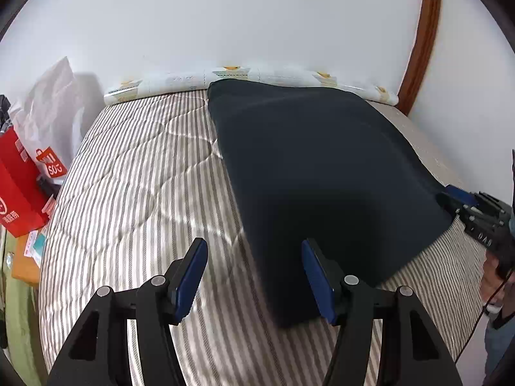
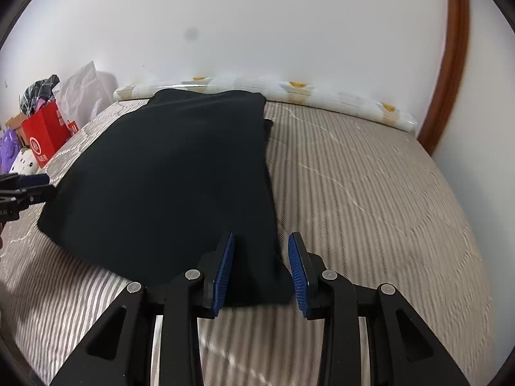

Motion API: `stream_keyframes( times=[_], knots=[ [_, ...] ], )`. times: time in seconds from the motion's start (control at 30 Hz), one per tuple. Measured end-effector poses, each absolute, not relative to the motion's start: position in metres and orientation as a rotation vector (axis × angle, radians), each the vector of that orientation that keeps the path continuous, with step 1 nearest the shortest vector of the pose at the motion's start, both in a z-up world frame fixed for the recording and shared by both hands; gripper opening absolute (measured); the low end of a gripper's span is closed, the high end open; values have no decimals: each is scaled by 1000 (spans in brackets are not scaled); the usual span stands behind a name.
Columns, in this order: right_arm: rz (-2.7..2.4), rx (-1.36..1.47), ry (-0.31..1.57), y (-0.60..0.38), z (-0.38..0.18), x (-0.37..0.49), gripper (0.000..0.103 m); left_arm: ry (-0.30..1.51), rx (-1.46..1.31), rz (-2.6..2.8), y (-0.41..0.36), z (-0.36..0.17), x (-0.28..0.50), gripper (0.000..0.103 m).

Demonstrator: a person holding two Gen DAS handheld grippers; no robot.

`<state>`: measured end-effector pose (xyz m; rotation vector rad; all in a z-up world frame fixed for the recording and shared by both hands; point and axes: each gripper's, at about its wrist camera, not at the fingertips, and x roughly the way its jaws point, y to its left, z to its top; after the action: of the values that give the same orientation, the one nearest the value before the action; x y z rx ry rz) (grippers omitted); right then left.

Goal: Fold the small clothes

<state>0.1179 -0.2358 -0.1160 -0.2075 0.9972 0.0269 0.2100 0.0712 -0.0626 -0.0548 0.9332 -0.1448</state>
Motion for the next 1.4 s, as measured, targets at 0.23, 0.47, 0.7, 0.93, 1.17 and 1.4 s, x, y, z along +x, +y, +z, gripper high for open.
stream_keyframes(
  times=[0.23,0.47,0.7,0.93,1.17,1.4],
  knots=[
    [70,-82,995,-253,-102,109,36,943,-89,-166,83,-67,179,58],
    [93,93,973,-257,-124,142,36,980,-135,-246,82,-79,170,58],
    [104,133,870,-263,-118,152,4,1000,-116,-224,71,-88,181,58],
    [74,164,906,-268,-125,146,4,989,-100,-229,71,-89,180,58],
    [92,181,943,-275,-119,127,12,981,-140,-246,74,-93,178,57],
    [37,112,957,-269,-122,121,8,932,-87,-224,55,-90,182,41]
  ],
)
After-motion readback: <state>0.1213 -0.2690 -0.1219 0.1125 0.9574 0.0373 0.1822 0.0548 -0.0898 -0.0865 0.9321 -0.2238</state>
